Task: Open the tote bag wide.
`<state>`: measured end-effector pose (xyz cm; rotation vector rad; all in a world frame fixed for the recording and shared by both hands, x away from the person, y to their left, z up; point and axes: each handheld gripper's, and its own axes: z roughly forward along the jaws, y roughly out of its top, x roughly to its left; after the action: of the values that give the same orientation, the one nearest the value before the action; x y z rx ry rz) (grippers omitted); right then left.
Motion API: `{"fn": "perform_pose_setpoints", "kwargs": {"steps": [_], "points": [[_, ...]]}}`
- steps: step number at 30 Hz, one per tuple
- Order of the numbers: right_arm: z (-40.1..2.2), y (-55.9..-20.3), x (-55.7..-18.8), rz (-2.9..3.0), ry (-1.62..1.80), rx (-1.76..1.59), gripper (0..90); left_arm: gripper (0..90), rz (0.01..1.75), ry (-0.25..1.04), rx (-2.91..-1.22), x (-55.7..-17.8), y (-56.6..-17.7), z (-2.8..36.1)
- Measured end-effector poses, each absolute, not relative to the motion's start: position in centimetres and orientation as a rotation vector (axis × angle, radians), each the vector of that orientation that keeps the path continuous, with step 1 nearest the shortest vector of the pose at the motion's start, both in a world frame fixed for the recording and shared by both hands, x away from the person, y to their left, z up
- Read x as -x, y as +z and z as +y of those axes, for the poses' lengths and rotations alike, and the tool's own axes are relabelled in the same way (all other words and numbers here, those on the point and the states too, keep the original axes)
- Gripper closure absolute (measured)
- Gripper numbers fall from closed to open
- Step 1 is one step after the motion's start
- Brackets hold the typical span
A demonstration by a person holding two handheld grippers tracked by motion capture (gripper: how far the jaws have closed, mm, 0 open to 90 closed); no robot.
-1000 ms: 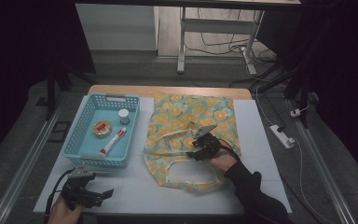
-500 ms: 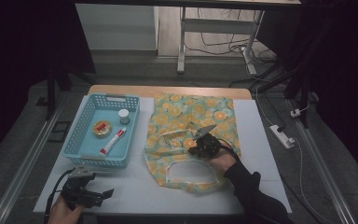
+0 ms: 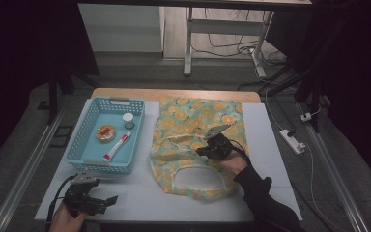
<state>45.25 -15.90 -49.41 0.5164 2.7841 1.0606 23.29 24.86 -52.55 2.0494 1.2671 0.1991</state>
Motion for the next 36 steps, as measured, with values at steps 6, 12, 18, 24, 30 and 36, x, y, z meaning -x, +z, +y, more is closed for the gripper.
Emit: {"fn": "perform_pose_setpoints", "kwargs": {"steps": [6, 12, 18, 24, 30, 36], "points": [[-16.0, -48.2, -45.3, 2.749, 1.101, -0.535, 90.0, 0.5, 1.267, 0.2, -2.051, -23.3, -52.5, 24.8], [-16.2, -47.4, -45.7, 2.741, 1.141, -0.591, 90.0, 0.5, 1.266, 0.198, -2.053, -23.3, -52.5, 24.8], [-16.0, -46.6, -46.1, 2.745, 1.17, -0.63, 90.0, 0.6, 1.265, 0.199, -2.056, -23.3, -52.5, 24.8], [-16.0, -45.2, -46.3, 2.714, 1.206, -0.642, 90.0, 0.6, 1.265, 0.197, -2.058, -23.4, -52.6, 24.8], [-16.0, -44.0, -46.2, 2.685, 1.23, -0.639, 90.0, 0.6, 1.265, 0.195, -2.059, -23.4, -52.6, 24.8], [-16.0, -43.2, -46.2, 2.672, 1.231, -0.639, 90.0, 0.6, 1.267, 0.194, -2.057, -23.4, -52.6, 24.8]]}}
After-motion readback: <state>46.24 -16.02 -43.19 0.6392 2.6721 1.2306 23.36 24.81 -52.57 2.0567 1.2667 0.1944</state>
